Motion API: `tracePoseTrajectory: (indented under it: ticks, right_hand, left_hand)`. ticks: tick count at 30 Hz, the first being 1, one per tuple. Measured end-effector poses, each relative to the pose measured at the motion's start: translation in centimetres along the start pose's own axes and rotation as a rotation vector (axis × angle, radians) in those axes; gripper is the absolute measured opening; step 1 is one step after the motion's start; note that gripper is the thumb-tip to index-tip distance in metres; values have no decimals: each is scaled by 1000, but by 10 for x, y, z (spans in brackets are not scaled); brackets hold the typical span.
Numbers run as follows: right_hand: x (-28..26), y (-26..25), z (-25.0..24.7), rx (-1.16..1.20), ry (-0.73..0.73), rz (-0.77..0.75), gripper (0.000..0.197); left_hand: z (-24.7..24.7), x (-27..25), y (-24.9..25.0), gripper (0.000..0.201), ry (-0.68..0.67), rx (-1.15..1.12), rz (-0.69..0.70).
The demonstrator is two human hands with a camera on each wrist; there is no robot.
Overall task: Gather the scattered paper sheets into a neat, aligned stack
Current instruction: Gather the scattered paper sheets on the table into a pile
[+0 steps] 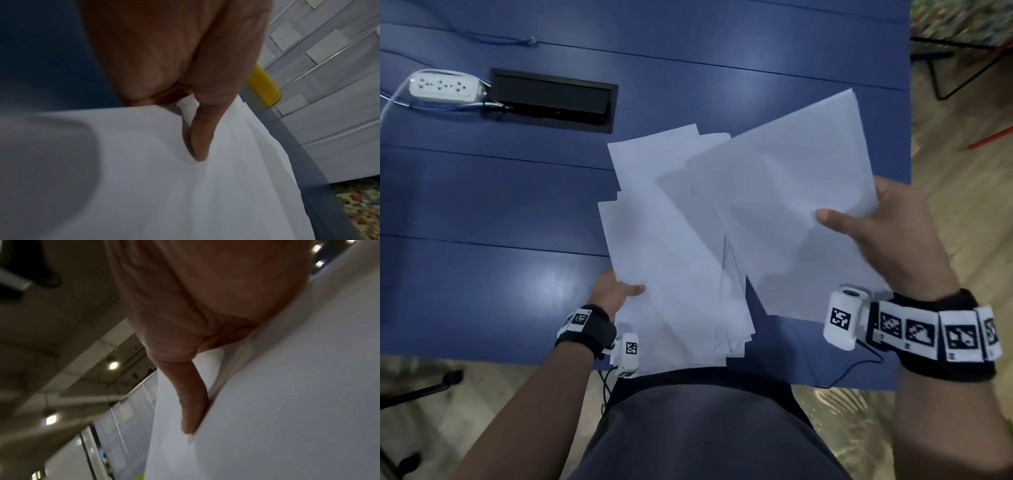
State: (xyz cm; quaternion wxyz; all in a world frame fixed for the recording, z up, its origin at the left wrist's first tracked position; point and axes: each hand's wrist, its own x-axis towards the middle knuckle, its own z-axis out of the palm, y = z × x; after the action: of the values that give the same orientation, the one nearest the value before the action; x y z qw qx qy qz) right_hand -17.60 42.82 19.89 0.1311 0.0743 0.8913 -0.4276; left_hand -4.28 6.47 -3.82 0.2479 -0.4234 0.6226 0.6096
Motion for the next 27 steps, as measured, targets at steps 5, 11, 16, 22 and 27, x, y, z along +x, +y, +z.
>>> tracePoseTrajectory:
  ticks: [5,11,16,22,27]
  right_hand:
    - [24,9,65,249,-147,53,36]
    - [47,85,206,230,-225,338,39]
    - [55,87,241,-72,-192,419,52]
    - [143,61,209,-94,160,557,69]
    - [177,35,206,119,-35,684,73]
  left_hand:
    - [4,-8,9,44,6,-126,-64]
    - [-9,13,0,116,-76,-320,-256]
    - [8,-4,8,37,13,-111,25]
    - [5,13,-8,36,52,-13,74]
    - [-1,25,-18,43,32,-22,95]
